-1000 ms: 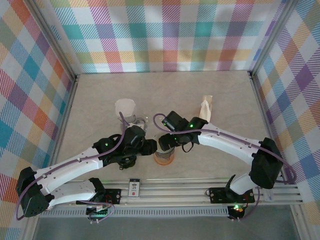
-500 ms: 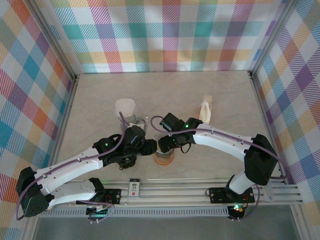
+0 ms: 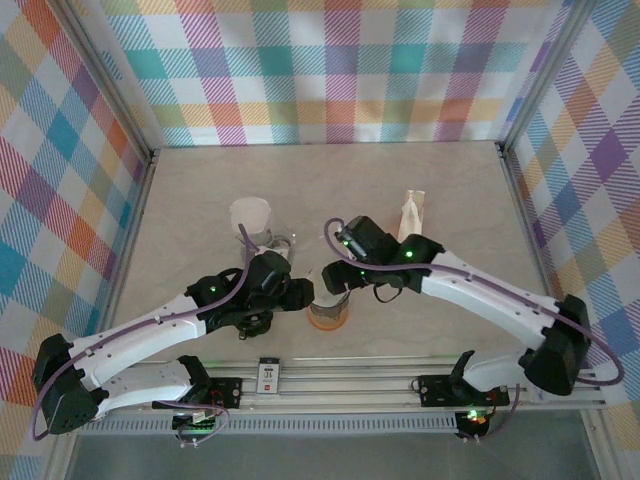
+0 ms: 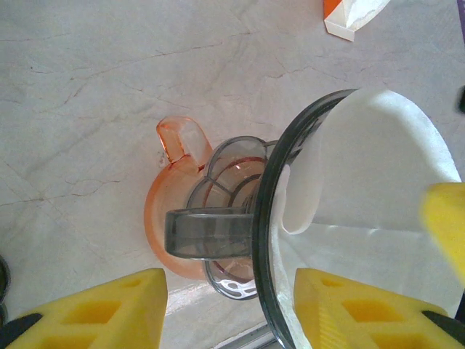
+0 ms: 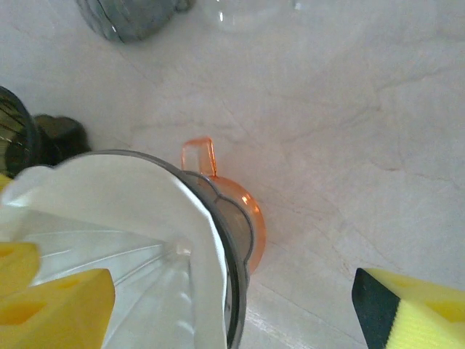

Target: Place the coffee filter in the dripper

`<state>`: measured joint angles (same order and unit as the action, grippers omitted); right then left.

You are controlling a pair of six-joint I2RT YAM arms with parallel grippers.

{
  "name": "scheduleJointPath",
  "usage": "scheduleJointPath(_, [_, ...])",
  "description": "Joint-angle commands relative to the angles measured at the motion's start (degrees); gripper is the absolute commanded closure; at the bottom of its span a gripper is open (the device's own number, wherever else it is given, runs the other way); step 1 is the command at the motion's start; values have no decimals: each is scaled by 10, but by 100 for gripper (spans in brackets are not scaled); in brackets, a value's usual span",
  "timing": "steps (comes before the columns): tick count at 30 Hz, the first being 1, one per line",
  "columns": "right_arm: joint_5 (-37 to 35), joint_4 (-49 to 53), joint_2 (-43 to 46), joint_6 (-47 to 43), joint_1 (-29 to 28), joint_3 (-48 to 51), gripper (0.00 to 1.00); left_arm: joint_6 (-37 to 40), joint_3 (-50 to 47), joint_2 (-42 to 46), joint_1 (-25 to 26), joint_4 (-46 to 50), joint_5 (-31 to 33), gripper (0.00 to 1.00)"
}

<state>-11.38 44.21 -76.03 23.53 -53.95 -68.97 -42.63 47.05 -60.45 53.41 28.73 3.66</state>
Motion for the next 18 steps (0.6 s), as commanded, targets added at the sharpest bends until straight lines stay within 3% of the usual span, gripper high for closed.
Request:
scheduleJointPath(1, [-24,1,30,2,0,2,14,-1,3,-2,-7,4,4,49])
scheduleJointPath(8, [-36,-5,53,13,0,27,14,-1,6,7,-8,1,6,39])
scheduleJointPath(13, [-41,-9,64,19,0,34,14,-2,0,28,-8,-12,8,26])
scheduleJointPath(18, [-46,-13,78,20,0,38,13,-2,-1,62,-7,-19,14,24])
